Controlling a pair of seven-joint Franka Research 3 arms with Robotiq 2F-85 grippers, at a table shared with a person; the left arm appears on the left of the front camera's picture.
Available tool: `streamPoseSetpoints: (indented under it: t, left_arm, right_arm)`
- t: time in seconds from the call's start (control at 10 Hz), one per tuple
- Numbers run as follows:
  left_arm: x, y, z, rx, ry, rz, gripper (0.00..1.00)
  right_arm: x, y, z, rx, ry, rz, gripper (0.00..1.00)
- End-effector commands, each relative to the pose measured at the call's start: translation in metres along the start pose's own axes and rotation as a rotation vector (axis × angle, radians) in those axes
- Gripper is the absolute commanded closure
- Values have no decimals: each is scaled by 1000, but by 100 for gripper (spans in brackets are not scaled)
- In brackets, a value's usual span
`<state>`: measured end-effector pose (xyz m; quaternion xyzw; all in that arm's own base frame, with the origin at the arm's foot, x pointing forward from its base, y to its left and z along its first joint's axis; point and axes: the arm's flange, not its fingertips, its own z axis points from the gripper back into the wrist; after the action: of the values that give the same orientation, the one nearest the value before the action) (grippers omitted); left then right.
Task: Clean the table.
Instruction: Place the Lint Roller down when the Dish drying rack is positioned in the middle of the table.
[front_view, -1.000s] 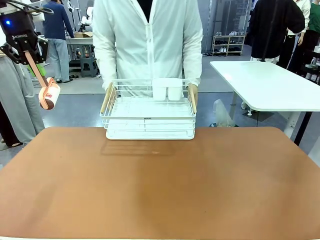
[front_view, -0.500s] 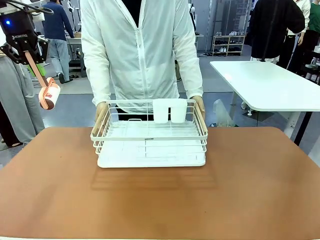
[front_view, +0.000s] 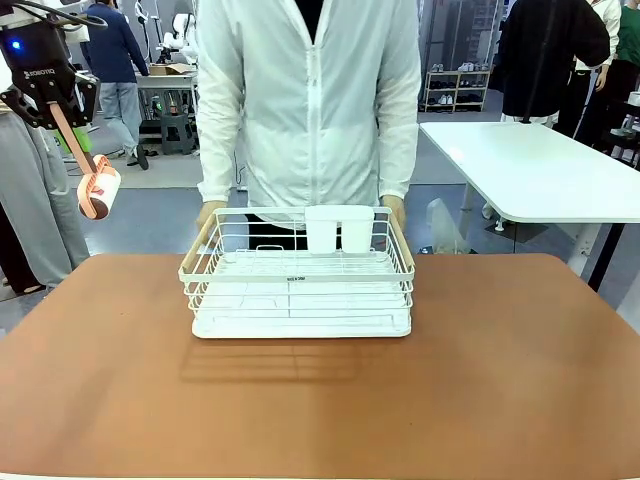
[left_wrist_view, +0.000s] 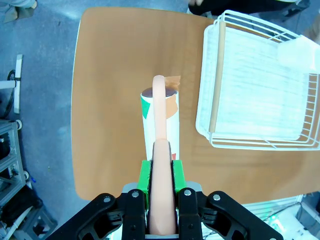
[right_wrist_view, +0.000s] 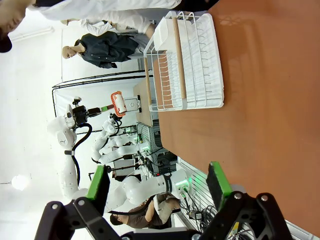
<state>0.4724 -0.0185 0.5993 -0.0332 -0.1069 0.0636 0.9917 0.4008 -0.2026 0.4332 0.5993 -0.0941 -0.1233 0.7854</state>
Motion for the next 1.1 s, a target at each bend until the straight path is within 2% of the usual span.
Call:
streamPoseSetpoints:
  t: [0.0,1.0]
  left_arm:
    - [2,0,4,0,-3,0,79]
    - [2,0,4,0,-3,0,79]
  right_arm:
    - [-1,2,1,1,-2,5,0]
    - [-1,2,1,1,-2,5,0]
